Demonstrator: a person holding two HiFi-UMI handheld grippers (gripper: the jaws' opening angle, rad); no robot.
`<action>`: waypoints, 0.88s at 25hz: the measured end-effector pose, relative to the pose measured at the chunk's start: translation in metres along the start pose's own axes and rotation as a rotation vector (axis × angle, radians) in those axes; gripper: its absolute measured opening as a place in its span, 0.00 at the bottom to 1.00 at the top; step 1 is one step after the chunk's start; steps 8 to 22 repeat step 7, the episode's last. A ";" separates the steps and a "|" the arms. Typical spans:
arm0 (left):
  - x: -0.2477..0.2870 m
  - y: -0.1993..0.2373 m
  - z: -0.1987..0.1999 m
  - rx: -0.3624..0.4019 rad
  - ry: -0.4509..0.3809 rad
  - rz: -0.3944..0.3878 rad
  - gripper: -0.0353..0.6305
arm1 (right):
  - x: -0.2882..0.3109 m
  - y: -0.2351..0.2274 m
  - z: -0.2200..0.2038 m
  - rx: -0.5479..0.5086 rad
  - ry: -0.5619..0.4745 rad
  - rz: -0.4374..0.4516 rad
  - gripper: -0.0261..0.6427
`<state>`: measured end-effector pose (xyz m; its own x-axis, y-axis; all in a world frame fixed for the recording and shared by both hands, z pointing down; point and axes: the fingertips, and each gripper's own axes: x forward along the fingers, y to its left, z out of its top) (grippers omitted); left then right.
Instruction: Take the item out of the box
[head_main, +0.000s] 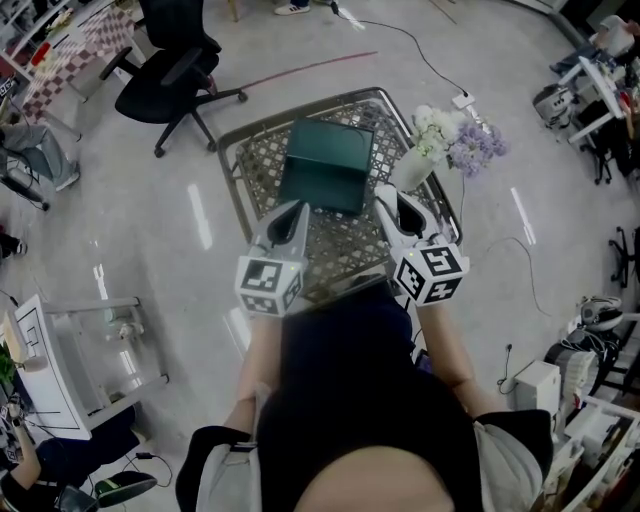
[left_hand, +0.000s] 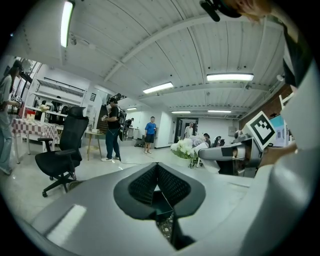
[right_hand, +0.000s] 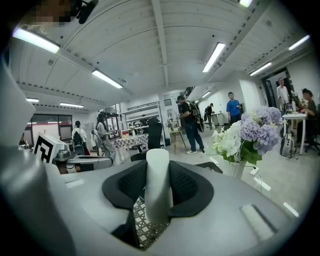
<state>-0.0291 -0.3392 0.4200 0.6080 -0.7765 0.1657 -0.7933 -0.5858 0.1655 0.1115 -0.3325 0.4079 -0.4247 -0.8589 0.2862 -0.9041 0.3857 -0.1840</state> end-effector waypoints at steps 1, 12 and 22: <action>-0.001 0.000 -0.001 -0.002 0.002 0.002 0.06 | -0.001 0.001 -0.001 0.000 0.002 0.001 0.24; -0.005 -0.003 -0.006 -0.013 0.009 0.005 0.06 | -0.004 0.004 -0.007 0.005 0.004 0.001 0.24; -0.005 -0.003 -0.006 -0.013 0.009 0.005 0.06 | -0.004 0.004 -0.007 0.005 0.004 0.001 0.24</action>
